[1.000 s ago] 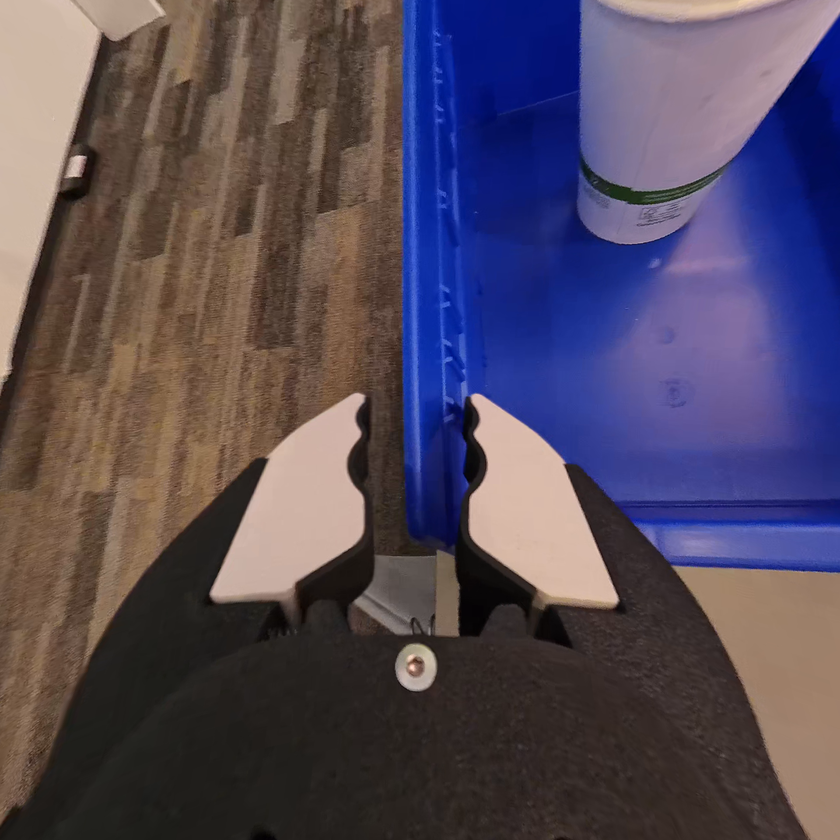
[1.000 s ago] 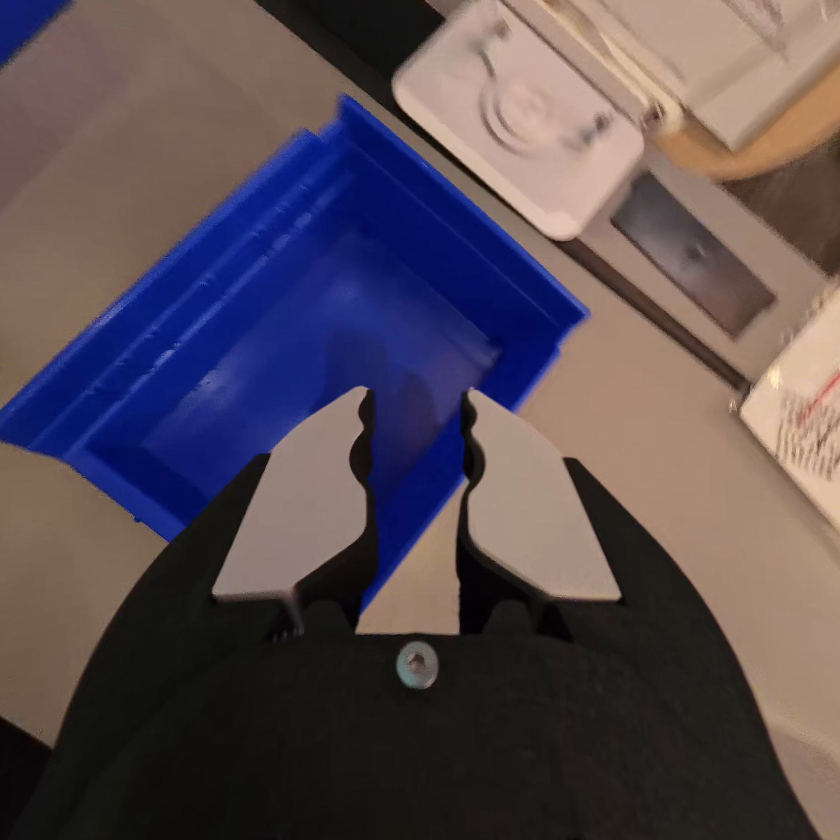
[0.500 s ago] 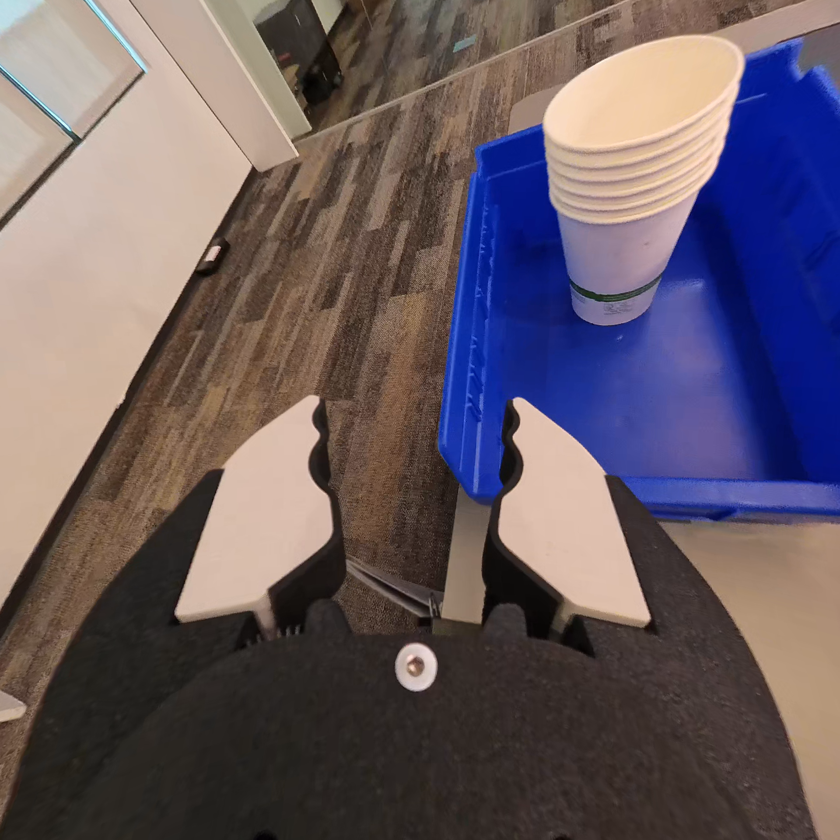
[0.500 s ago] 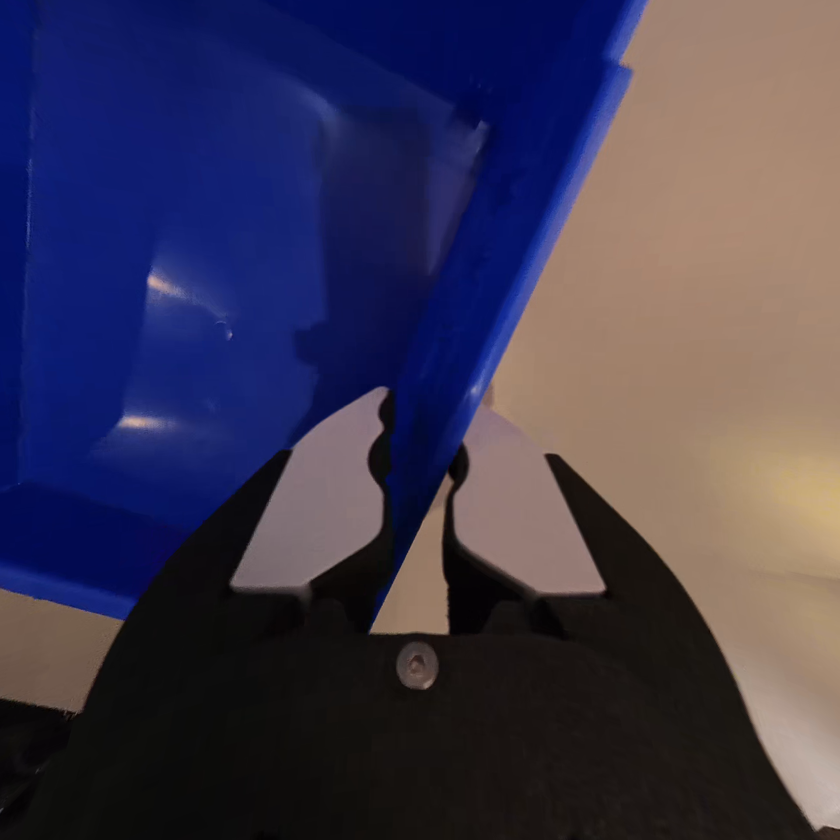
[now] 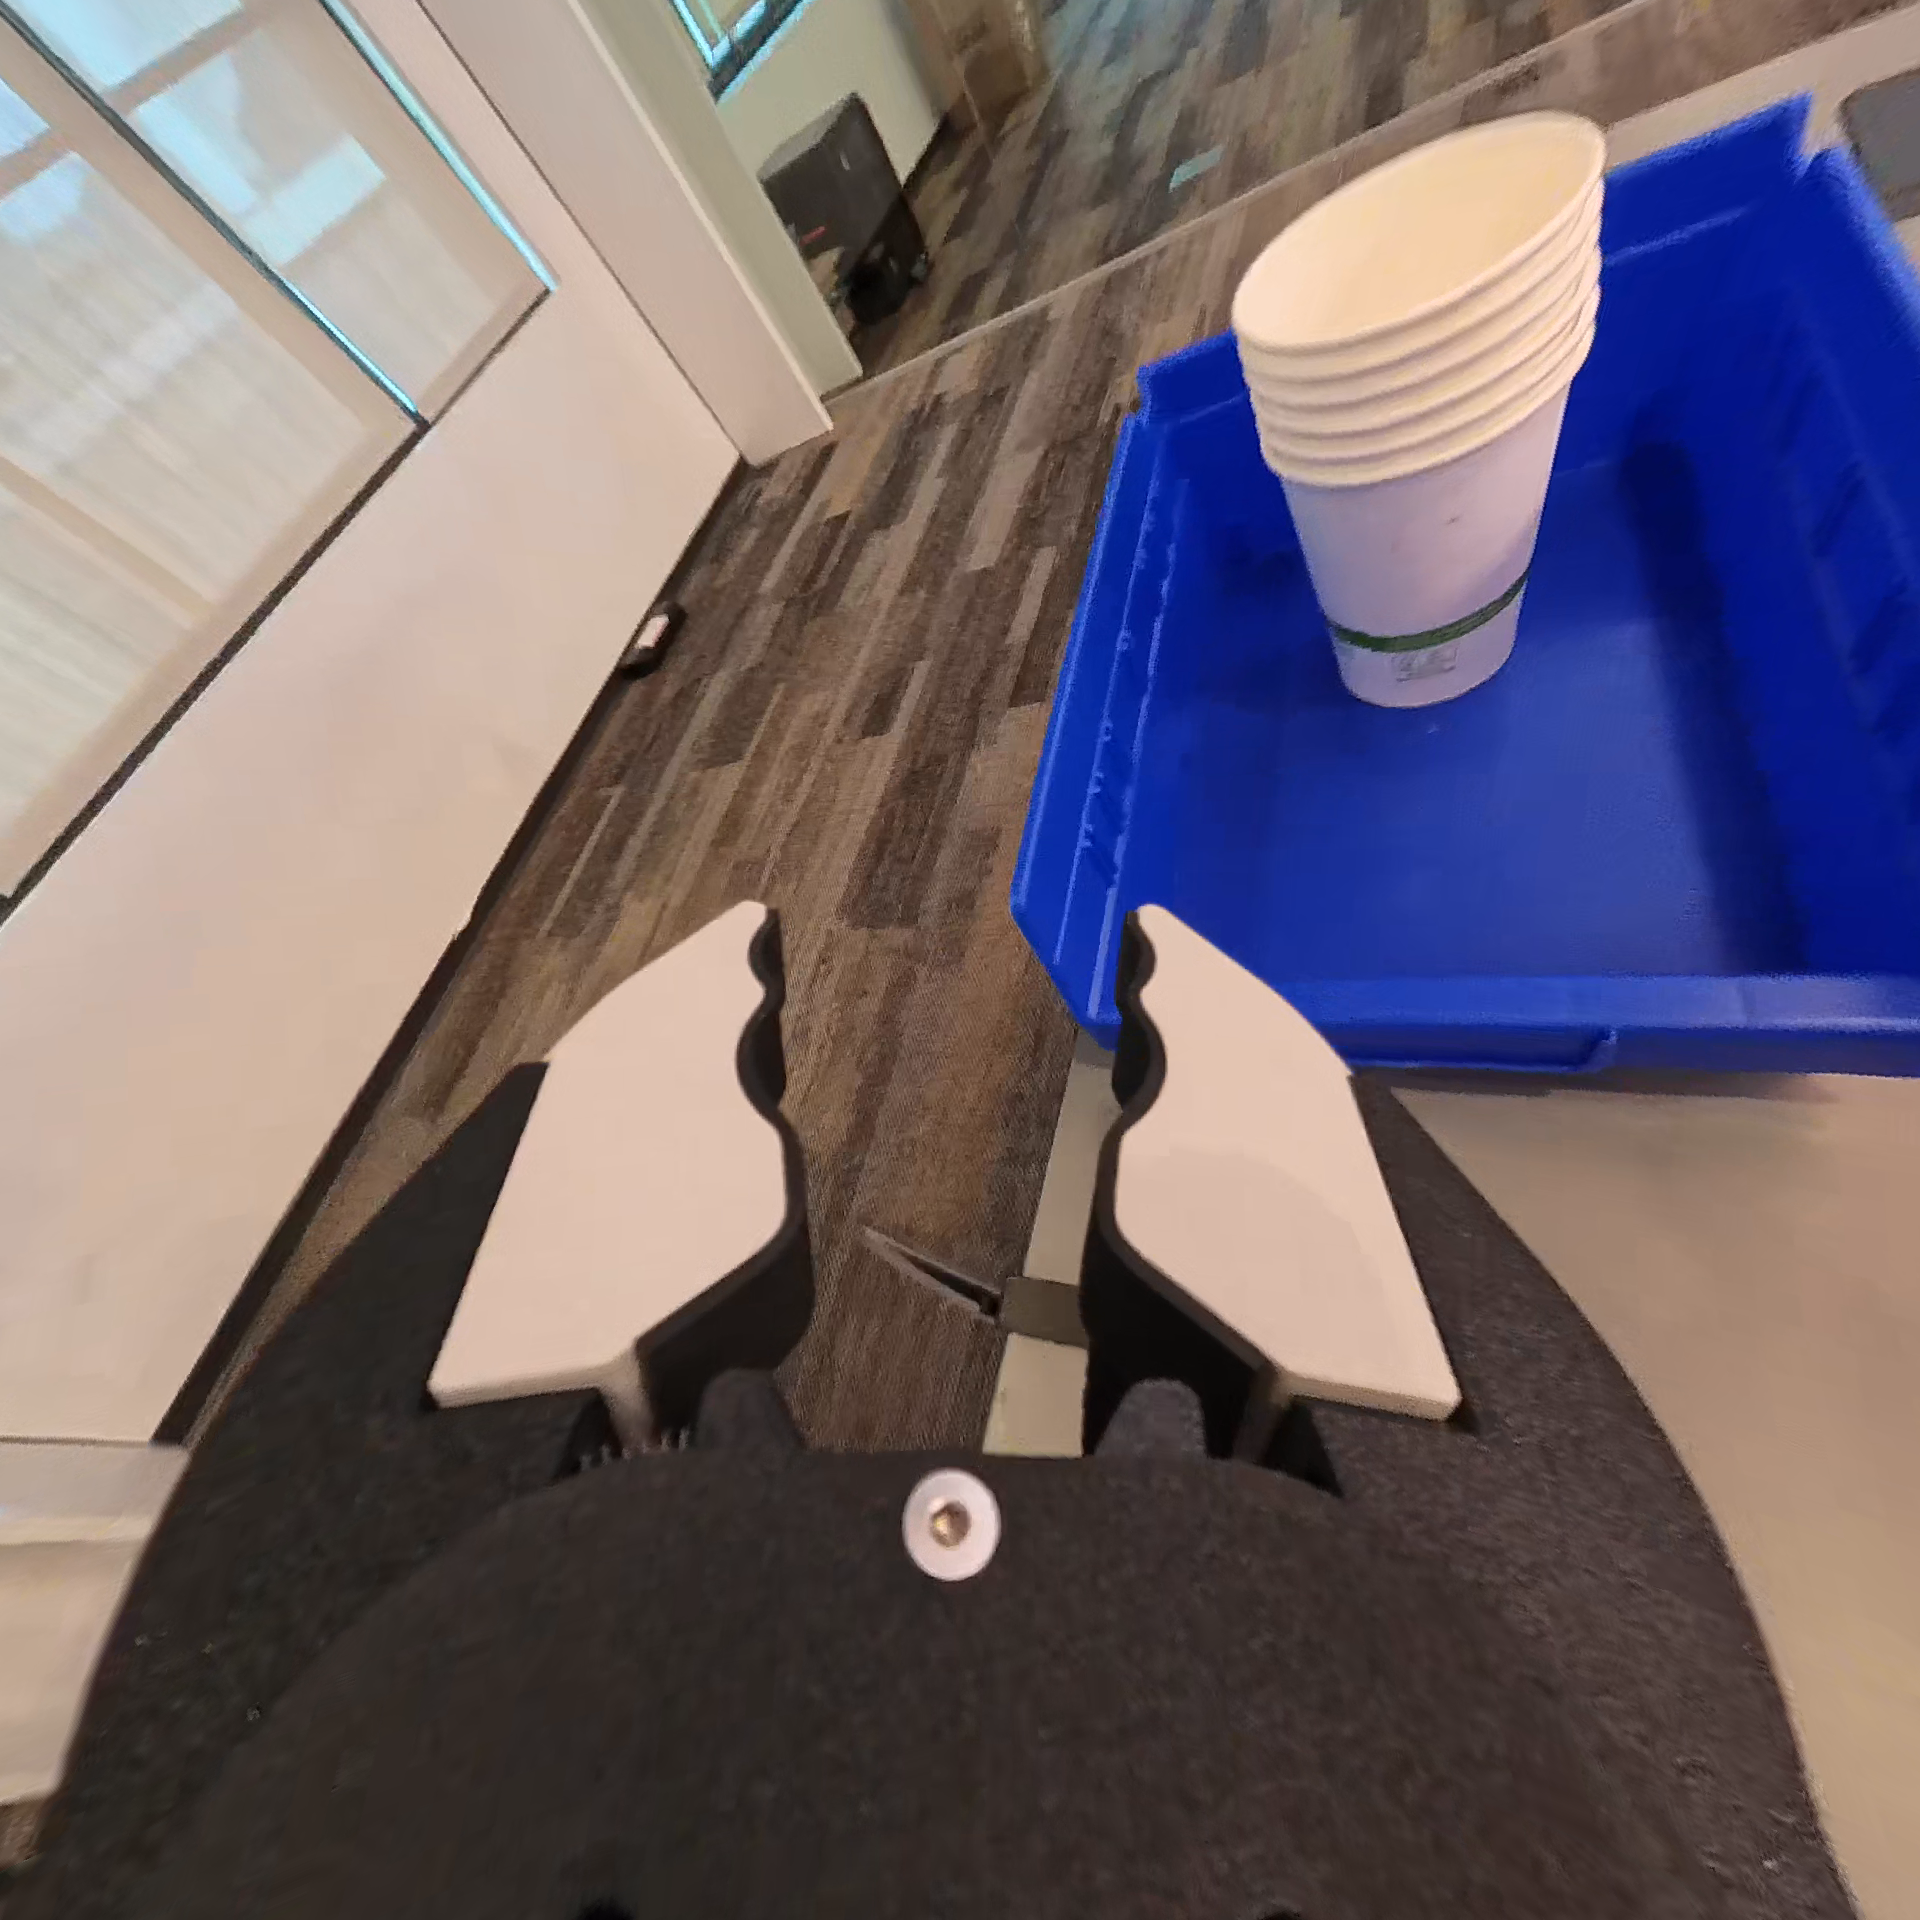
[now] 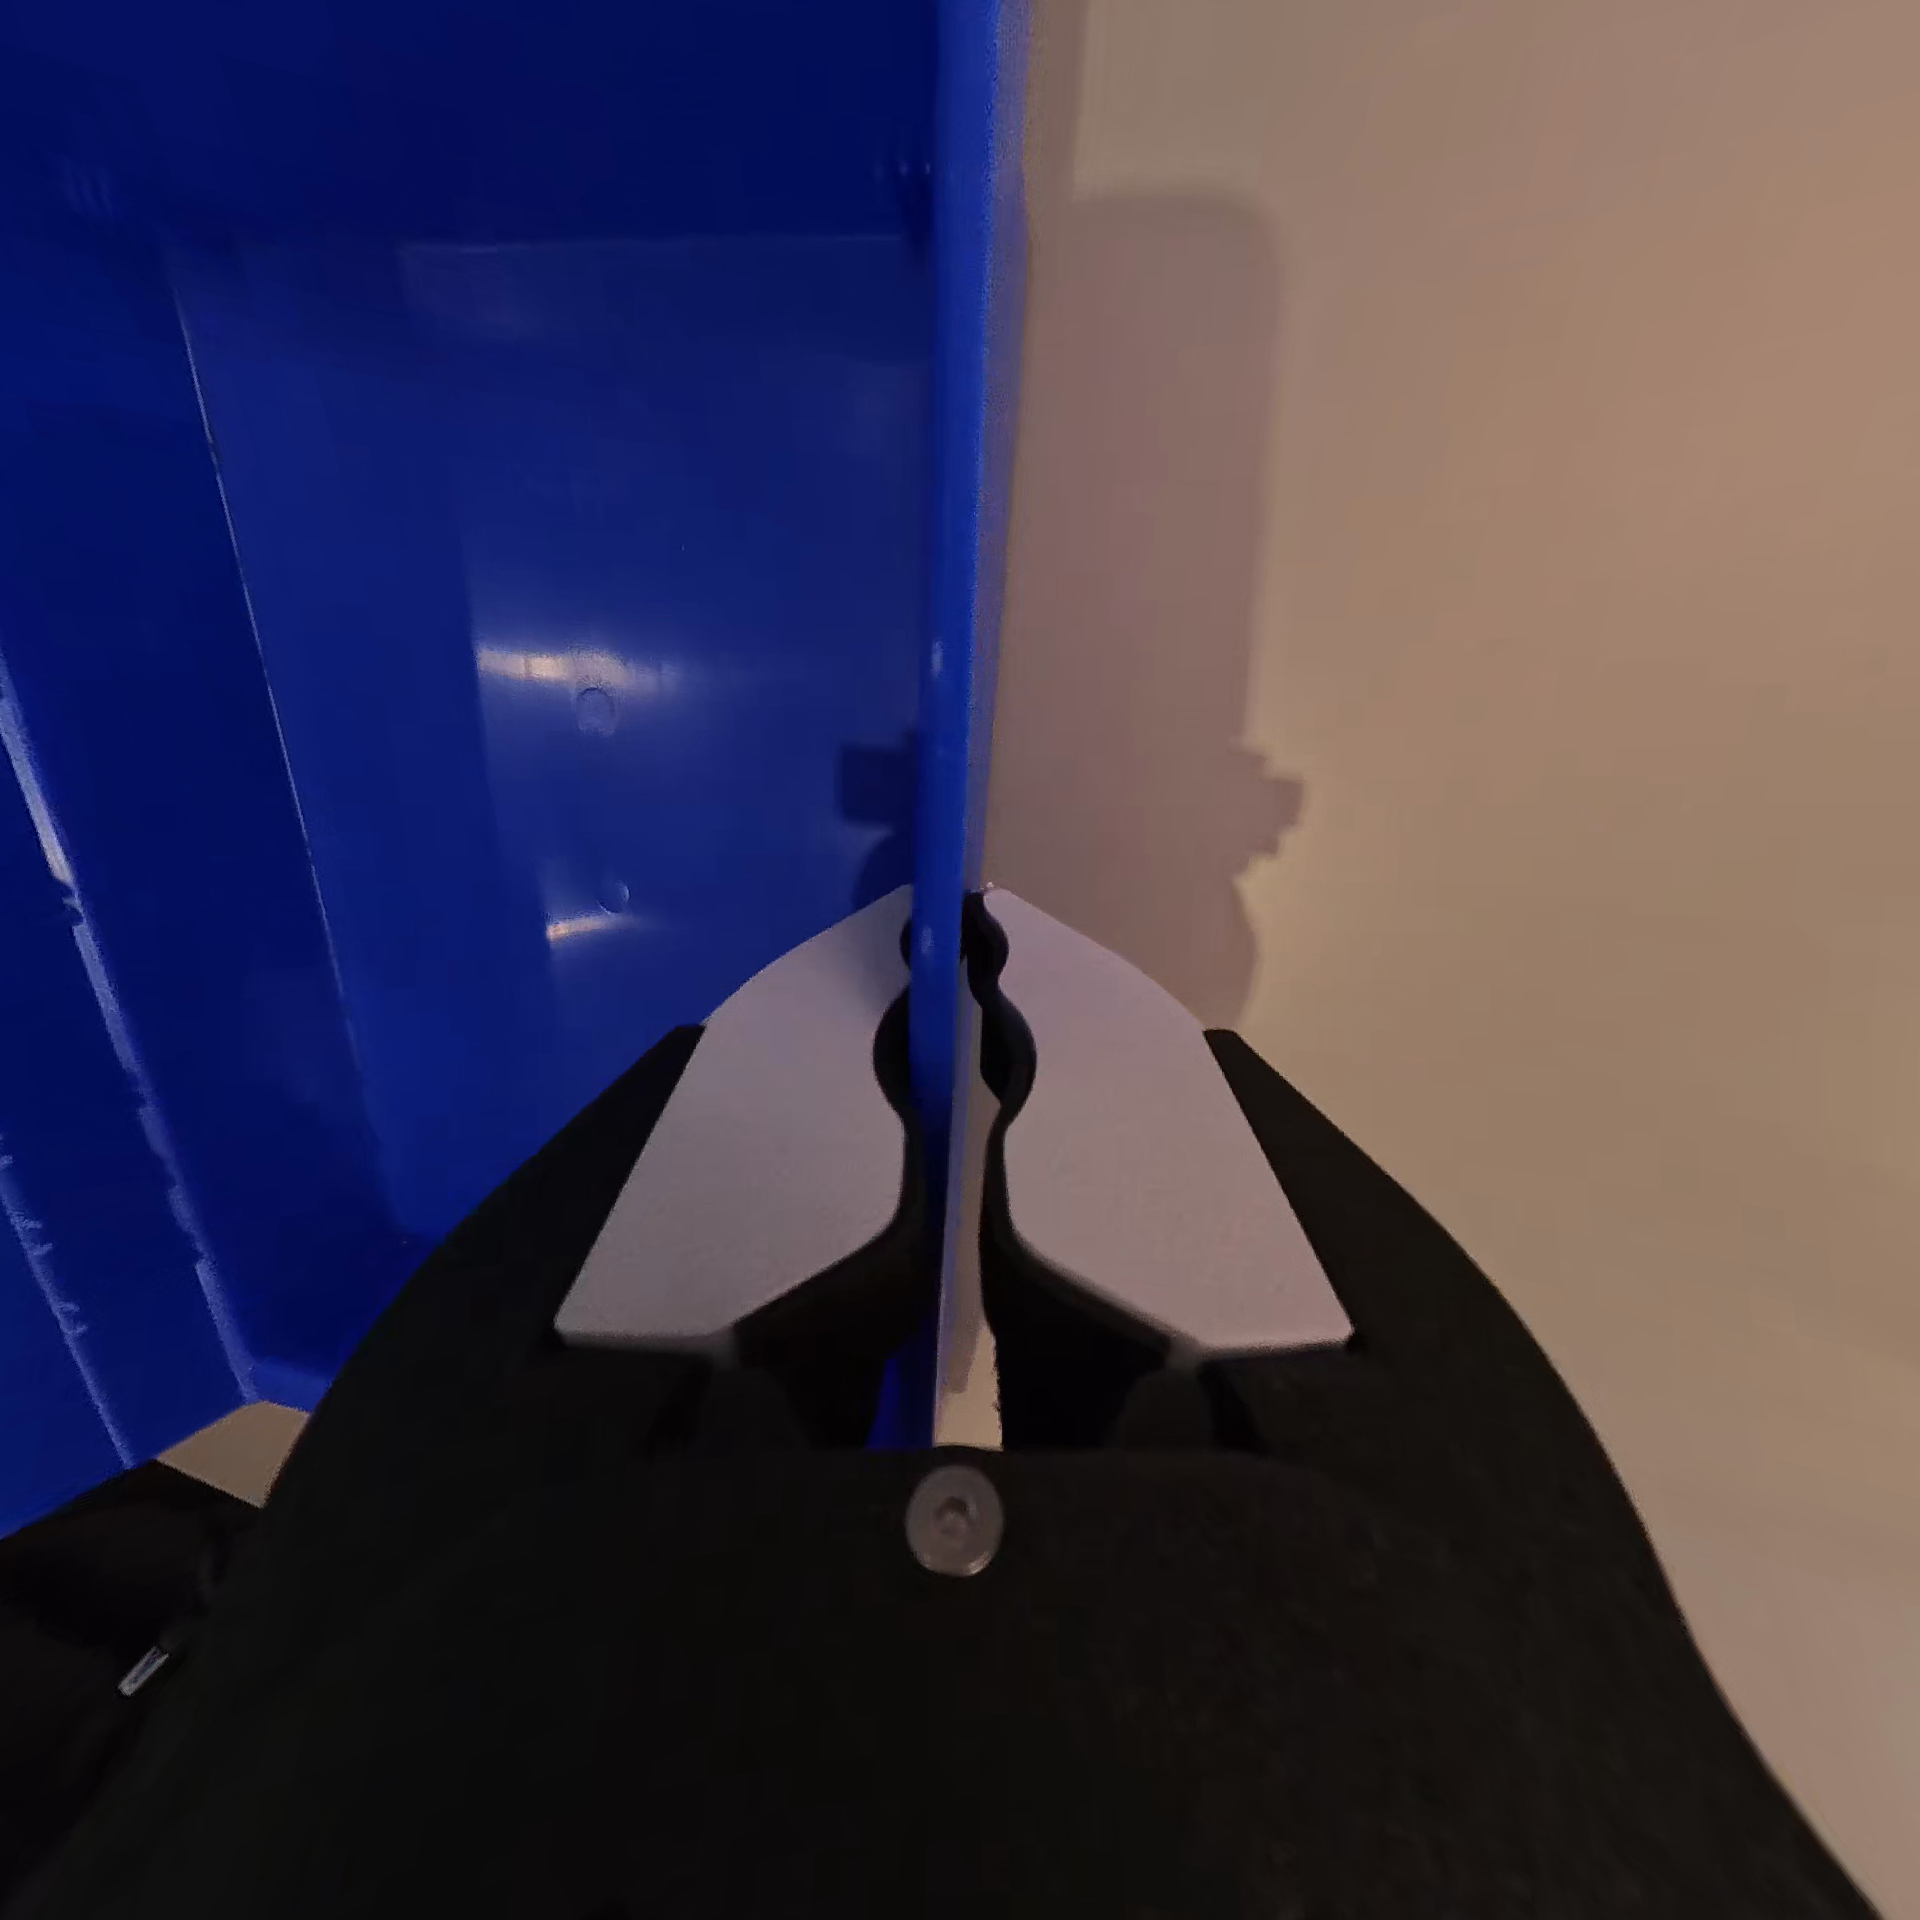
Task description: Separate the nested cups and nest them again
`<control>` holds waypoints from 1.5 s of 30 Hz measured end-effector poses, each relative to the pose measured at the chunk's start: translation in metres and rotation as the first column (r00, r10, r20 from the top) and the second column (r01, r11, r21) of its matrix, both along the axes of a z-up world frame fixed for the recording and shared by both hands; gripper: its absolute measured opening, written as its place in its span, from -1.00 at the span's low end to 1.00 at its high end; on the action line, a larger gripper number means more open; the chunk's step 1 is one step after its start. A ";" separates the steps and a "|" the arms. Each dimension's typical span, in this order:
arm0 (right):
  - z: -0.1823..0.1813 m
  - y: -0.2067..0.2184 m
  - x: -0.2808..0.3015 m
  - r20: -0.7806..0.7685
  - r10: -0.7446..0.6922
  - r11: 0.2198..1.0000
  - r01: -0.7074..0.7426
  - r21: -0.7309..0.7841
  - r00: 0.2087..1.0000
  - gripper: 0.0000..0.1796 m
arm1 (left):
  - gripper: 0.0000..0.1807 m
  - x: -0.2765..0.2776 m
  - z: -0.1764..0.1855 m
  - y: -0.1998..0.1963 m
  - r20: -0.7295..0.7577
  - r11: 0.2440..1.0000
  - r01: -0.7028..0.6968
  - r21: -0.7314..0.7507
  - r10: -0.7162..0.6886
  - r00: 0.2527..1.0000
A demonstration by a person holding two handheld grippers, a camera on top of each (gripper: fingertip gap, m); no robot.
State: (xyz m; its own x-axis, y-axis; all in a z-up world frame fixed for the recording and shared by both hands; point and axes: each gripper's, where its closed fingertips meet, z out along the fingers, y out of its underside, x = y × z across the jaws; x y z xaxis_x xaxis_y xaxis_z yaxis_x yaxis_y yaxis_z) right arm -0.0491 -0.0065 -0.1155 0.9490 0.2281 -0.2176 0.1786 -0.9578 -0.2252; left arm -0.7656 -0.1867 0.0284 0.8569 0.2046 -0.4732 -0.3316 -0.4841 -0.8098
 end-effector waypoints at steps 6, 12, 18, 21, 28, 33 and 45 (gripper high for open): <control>-0.001 -0.004 0.081 0.001 -0.089 0.996 0.089 -0.008 0.996 -0.96 | -0.31 0.015 -0.012 0.003 0.046 0.999 0.007 -0.032 -0.005 0.999; -0.002 -0.014 0.162 0.005 -0.155 0.988 0.155 0.006 0.988 -0.95 | -0.29 0.036 -0.011 0.008 0.038 0.999 0.007 -0.051 -0.006 0.999; -0.003 -0.029 0.236 0.028 -0.212 0.977 0.212 0.006 0.977 -0.95 | -0.29 0.059 -0.007 0.010 0.026 0.998 0.011 -0.057 -0.010 1.000; -0.004 -0.037 0.267 0.038 -0.226 0.974 0.226 0.002 0.973 -0.95 | -0.30 0.068 -0.003 0.010 0.020 0.999 0.007 -0.043 -0.006 1.000; -0.005 -0.056 0.324 0.050 -0.231 0.973 0.231 0.002 0.972 -0.94 | -0.30 0.090 0.005 0.018 0.006 0.999 0.014 -0.035 -0.014 1.000; -0.005 -0.067 0.355 0.077 -0.227 0.974 0.228 -0.010 0.971 -0.94 | -0.30 0.108 0.013 0.025 -0.026 0.998 0.030 -0.048 -0.031 0.999; -0.006 -0.077 0.396 0.113 -0.219 0.976 0.219 0.019 0.969 -0.93 | -0.30 0.136 0.025 0.029 -0.051 0.997 0.061 -0.046 -0.063 0.997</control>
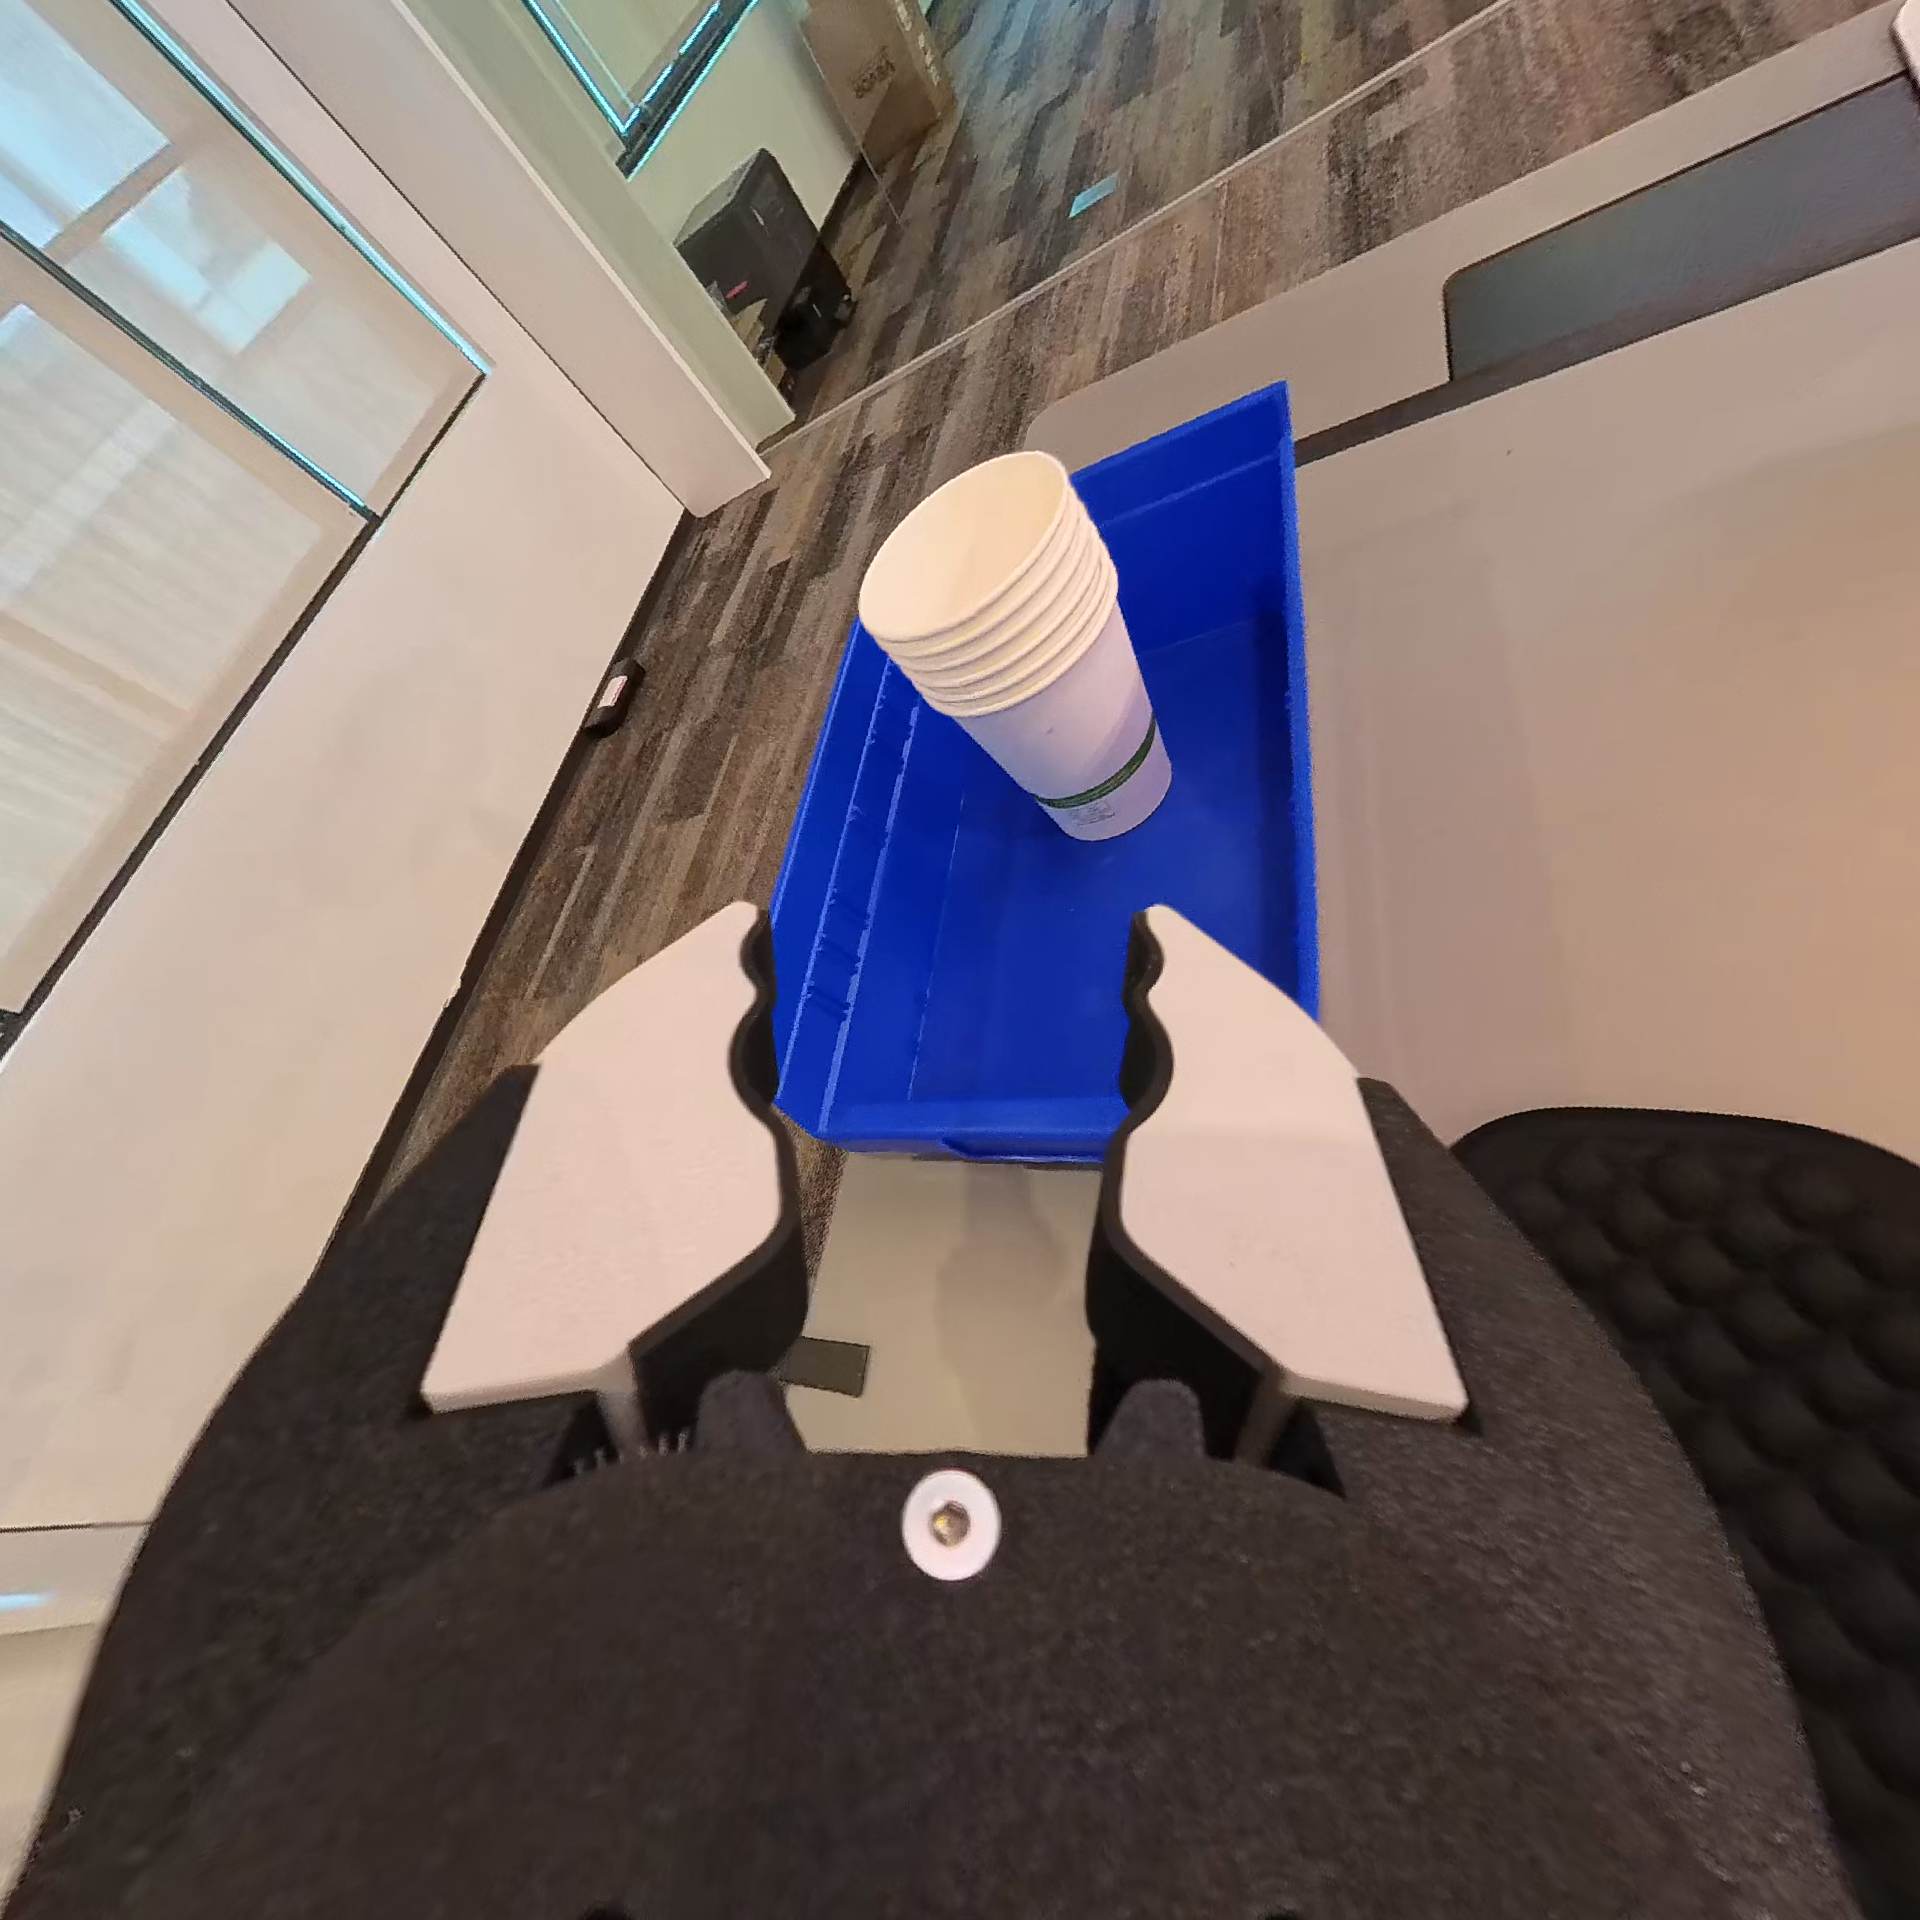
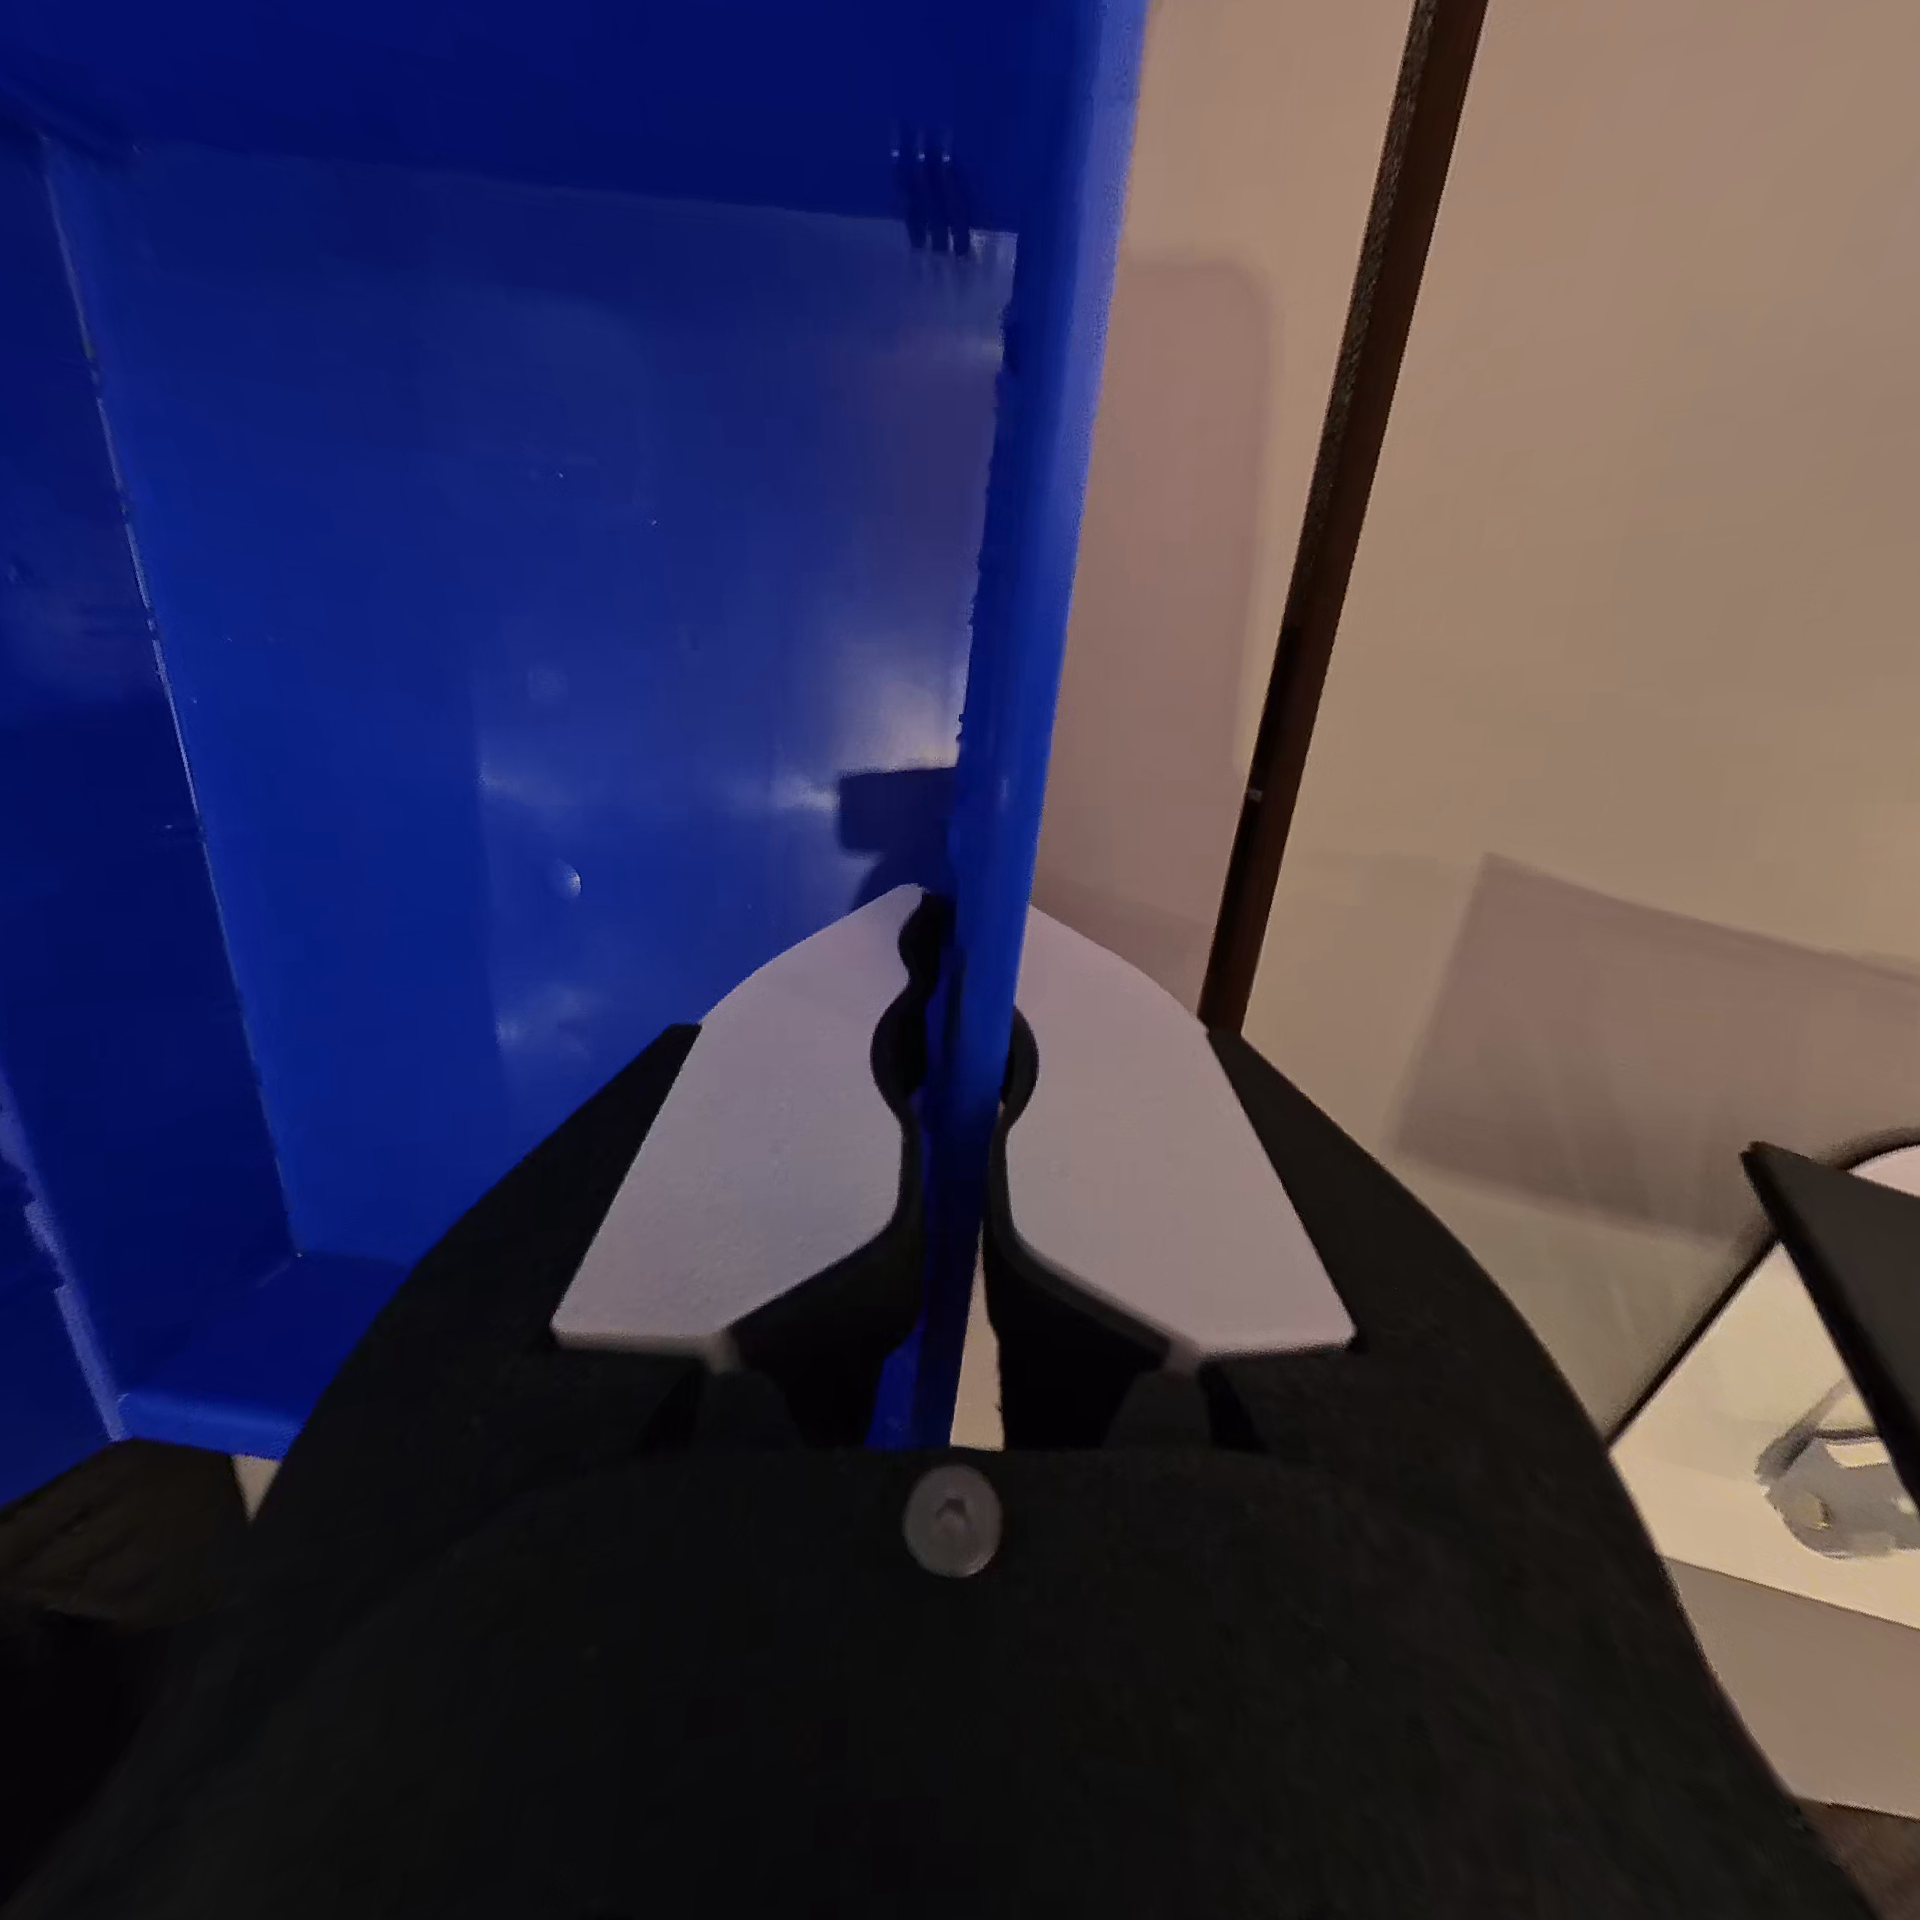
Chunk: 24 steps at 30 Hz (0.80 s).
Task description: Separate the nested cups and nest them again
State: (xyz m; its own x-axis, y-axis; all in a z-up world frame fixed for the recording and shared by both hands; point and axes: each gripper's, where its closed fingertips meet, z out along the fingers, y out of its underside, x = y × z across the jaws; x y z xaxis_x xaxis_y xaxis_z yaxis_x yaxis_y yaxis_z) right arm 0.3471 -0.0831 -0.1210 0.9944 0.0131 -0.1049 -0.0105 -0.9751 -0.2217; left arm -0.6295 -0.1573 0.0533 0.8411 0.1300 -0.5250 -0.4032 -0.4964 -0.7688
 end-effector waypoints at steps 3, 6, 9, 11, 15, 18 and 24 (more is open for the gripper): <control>0.007 0.001 0.003 0.047 0.028 0.998 -0.031 0.062 0.999 -0.93 | -0.23 0.007 0.001 -0.001 0.040 0.999 0.034 0.014 -0.035 0.999; 0.037 0.010 0.009 0.122 -0.003 0.975 -0.024 0.222 0.992 -0.88 | -0.12 0.016 0.006 -0.001 0.120 0.993 0.100 0.064 -0.107 0.987; 0.097 0.022 0.007 0.178 -0.042 0.879 -0.048 0.474 0.983 -0.85 | 0.00 0.029 0.013 0.003 0.196 0.967 0.210 0.145 -0.237 0.952; 0.149 0.027 -0.007 0.226 -0.035 0.757 -0.122 0.642 0.973 -0.82 | 0.01 0.032 0.022 0.008 0.191 0.939 0.267 0.216 -0.308 0.932; 0.233 0.023 -0.083 0.241 0.127 0.428 -0.273 0.862 0.962 -0.56 | -0.02 0.048 0.030 0.025 0.264 0.853 0.400 0.335 -0.492 0.830; 0.258 0.021 -0.151 0.182 0.285 0.247 -0.255 0.935 0.941 -0.41 | -0.02 0.040 0.004 0.059 0.332 0.874 0.409 0.263 -0.480 0.812; 0.240 0.020 -0.242 0.142 0.463 0.217 -0.267 0.939 0.875 -0.33 | -0.02 -0.027 -0.041 0.117 0.398 0.962 0.207 0.179 -0.263 0.879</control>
